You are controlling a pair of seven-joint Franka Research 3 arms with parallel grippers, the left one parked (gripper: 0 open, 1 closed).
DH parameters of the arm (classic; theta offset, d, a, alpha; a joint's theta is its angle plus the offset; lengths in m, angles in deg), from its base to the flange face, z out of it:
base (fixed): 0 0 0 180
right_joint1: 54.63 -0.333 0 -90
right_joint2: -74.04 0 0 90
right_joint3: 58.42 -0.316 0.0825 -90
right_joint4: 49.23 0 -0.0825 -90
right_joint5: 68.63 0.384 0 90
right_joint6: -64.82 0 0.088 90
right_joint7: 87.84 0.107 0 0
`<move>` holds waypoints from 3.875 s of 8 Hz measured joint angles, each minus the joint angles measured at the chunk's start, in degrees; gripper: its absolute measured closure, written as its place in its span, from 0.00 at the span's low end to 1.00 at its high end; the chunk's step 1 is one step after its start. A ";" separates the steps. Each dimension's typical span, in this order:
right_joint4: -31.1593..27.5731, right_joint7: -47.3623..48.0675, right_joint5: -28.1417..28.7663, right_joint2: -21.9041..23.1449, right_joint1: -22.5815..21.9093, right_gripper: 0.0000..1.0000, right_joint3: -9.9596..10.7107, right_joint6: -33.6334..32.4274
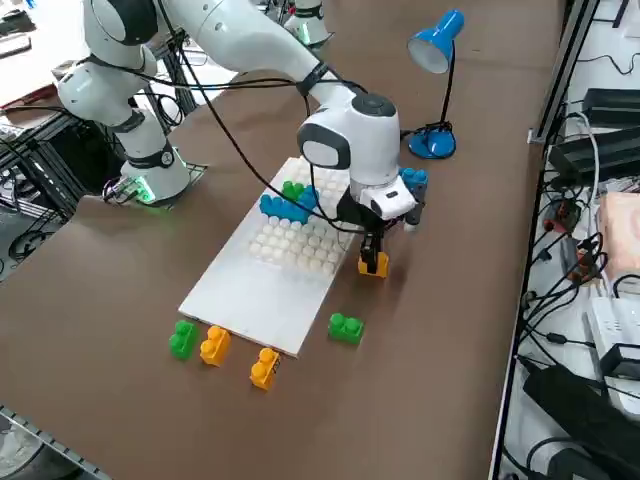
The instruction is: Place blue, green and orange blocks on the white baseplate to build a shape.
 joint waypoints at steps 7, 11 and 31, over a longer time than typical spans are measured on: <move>-4.13 -10.56 0.18 17.09 -0.98 0.65 -7.14 -13.86; -21.29 -29.66 0.16 27.55 -5.92 0.65 -7.97 -8.78; -50.73 -58.72 -0.93 35.53 -11.49 0.65 -6.67 16.42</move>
